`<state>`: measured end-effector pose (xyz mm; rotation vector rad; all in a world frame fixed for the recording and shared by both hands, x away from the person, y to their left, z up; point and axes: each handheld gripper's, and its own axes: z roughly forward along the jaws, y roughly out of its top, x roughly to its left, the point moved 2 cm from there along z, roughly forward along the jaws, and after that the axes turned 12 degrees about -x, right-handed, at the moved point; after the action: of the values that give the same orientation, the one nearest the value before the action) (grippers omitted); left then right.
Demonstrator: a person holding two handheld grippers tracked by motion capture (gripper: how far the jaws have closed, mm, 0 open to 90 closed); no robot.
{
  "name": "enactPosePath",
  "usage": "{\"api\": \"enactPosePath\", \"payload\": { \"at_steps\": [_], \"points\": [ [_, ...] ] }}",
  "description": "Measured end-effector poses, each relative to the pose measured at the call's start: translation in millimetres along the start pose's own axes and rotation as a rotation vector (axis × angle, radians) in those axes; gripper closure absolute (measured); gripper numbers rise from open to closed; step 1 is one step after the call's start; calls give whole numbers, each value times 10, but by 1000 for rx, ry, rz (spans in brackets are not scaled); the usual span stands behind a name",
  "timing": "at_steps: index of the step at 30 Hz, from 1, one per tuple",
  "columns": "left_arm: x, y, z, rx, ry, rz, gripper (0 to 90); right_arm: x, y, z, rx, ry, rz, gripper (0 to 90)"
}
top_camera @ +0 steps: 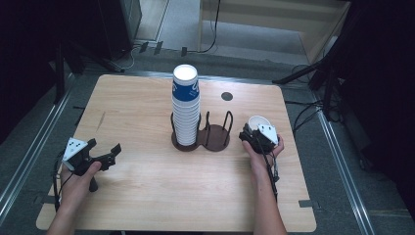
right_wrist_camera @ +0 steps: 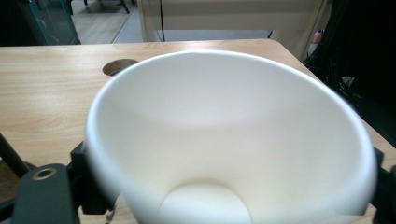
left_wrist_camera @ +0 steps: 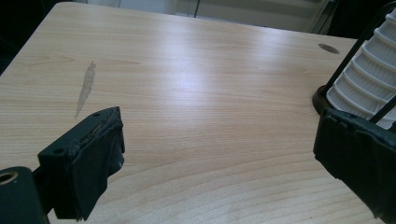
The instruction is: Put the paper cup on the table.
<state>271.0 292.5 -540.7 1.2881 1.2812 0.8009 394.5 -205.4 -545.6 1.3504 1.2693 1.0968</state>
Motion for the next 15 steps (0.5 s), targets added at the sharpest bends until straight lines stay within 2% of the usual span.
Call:
{"api": "enactPosePath", "payload": {
  "at_steps": [4,7,9,10,11,15],
  "points": [
    [13,8,-7,-4,-5,-15,26,4,11,-20,0,11,-9,104],
    [22,16,-12,-12,-2,-23,26,13,36,-49,1,45,-10,28],
    [26,18,-15,-14,0,-25,26,8,70,-88,19,78,14,0],
    [29,17,-15,-14,1,-24,26,8,70,-88,19,78,14,0],
    [33,16,-16,-12,3,-22,26,0,107,-131,33,87,40,0],
    [38,19,-19,-11,7,-31,26,-4,161,-202,43,93,57,0]
  ]
}}
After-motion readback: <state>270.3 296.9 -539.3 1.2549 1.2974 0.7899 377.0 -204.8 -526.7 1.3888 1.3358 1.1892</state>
